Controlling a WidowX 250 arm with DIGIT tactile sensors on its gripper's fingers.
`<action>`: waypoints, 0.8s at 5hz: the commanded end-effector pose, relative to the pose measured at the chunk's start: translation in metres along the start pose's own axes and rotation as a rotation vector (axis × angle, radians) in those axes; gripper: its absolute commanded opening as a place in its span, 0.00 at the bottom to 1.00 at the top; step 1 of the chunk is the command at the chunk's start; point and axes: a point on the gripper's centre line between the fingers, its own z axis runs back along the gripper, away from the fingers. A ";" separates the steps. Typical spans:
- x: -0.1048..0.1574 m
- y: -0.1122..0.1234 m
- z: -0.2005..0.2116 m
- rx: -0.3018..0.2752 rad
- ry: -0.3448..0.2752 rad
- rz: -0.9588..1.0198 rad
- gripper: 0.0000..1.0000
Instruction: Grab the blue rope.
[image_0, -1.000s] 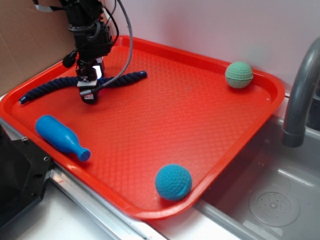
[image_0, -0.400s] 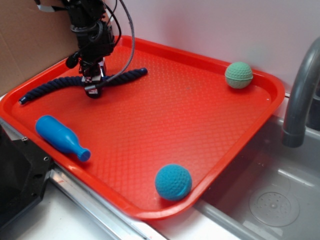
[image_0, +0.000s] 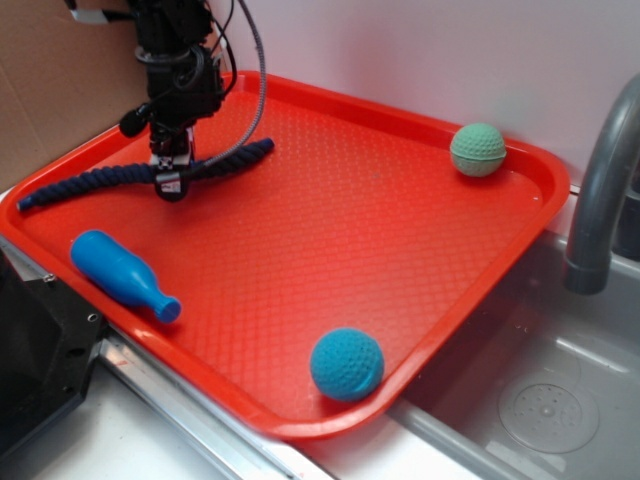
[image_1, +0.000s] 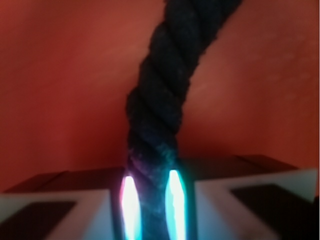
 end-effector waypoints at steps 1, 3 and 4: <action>-0.005 -0.019 0.115 -0.151 -0.075 0.463 0.00; -0.003 -0.050 0.173 -0.238 -0.148 0.767 0.00; 0.001 -0.054 0.178 -0.179 -0.168 0.791 0.00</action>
